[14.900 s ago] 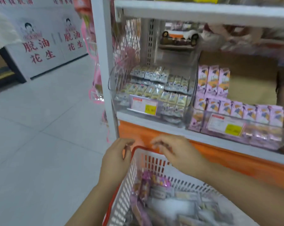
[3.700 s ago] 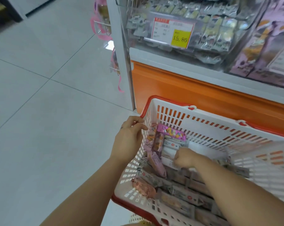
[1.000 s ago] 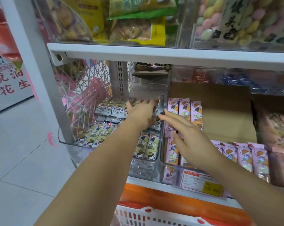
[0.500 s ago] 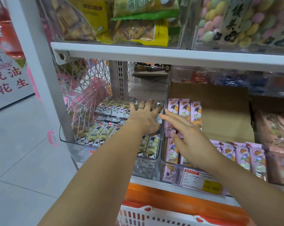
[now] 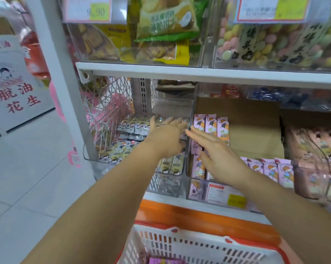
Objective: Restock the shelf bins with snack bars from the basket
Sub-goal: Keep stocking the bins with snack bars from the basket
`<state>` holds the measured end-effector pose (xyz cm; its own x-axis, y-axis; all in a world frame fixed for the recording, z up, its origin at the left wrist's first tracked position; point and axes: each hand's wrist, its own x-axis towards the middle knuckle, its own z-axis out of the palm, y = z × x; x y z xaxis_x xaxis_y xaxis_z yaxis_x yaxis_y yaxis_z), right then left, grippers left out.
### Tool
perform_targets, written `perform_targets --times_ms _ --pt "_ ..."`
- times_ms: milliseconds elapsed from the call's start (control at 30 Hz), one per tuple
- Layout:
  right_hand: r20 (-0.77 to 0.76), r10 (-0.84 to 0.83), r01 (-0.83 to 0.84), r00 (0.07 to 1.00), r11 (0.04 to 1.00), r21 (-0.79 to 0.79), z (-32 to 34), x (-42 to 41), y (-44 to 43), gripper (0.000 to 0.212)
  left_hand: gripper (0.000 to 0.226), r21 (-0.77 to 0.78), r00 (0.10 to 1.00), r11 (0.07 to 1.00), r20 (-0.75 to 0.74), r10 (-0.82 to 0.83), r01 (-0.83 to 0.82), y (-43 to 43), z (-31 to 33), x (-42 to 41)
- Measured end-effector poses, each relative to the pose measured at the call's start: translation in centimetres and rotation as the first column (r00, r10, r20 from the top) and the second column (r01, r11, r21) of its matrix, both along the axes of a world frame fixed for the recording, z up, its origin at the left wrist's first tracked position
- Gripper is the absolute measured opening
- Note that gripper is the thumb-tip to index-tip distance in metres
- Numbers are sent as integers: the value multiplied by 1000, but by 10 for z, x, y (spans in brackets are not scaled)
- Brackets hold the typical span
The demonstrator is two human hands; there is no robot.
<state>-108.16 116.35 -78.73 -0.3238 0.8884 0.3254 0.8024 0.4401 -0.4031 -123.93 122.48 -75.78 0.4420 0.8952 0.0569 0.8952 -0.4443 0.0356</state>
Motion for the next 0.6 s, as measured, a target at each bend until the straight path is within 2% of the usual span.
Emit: perform_targets --times_ms 67,167,200,267,367,500,600 --pt "-34 6 -1 999 992 123 6 -9 -15 57 59 110 974 994 222 -36 11 -36 -6 -19" --pt "-40 130 -113 991 950 290 3 -27 -53 45 38 338 838 941 515 -180 -5 -96 -32 -53" --pt "-20 187 -174 982 944 280 -4 -32 -67 40 35 365 797 930 571 -197 -31 -114 -47 -64" --pt "18 262 -261 965 953 156 -27 -38 -91 30 36 314 755 944 642 -133 -100 -146 -81 -82" --pt "89 288 -278 954 955 -106 -67 -44 -114 24 38 206 756 964 655 -7 -169 -179 -137 -107" --pt "144 266 -194 953 902 -385 -127 -51 -119 25 38 53 827 974 539 158 -220 -203 -207 -134" --pt "192 249 -113 949 841 -529 -175 -52 -117 26 37 -40 864 967 441 243 -252 -212 -246 -143"
